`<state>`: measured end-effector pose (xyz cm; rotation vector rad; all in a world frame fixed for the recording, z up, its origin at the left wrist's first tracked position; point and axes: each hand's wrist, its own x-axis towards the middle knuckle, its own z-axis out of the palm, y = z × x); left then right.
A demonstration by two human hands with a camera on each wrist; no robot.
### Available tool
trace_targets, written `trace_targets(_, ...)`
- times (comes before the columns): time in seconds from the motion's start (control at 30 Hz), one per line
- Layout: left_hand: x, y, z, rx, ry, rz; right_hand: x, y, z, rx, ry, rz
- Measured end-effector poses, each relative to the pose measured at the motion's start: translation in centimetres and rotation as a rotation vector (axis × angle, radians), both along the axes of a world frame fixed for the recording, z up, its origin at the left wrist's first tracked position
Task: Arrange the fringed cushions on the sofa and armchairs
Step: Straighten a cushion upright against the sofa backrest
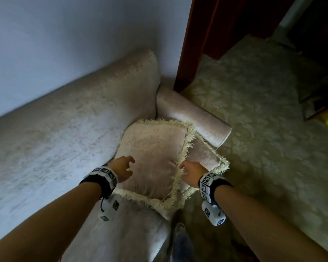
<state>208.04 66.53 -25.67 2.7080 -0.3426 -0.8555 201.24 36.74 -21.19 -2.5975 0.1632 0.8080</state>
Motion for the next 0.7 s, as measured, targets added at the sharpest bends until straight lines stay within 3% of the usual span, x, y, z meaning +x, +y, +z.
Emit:
trace_targets(0.17, 0.4, -0.2, -5.8, 0.059, 0.011, 0.156, 5.2, -1.7, -5.7, 0.013, 0.103, 0.11)
trace_targets(0.33, 1.5, -0.2, -11.2, -0.008, 0.024, 0.405, 8.7, -2.2, -11.4, 0.093, 0.026, 0.02)
trace_targets(0.53, 6.6, 2.7, -16.4, 0.109, 0.064, 0.322, 11.5, -1.2, -16.7, 0.114, 0.067, -0.073)
trace_targets(0.7, 10.9, 4.2, -20.5, 0.023, 0.13, 0.42, 11.9, -0.7, -20.8, 0.106, 0.065, -0.146)
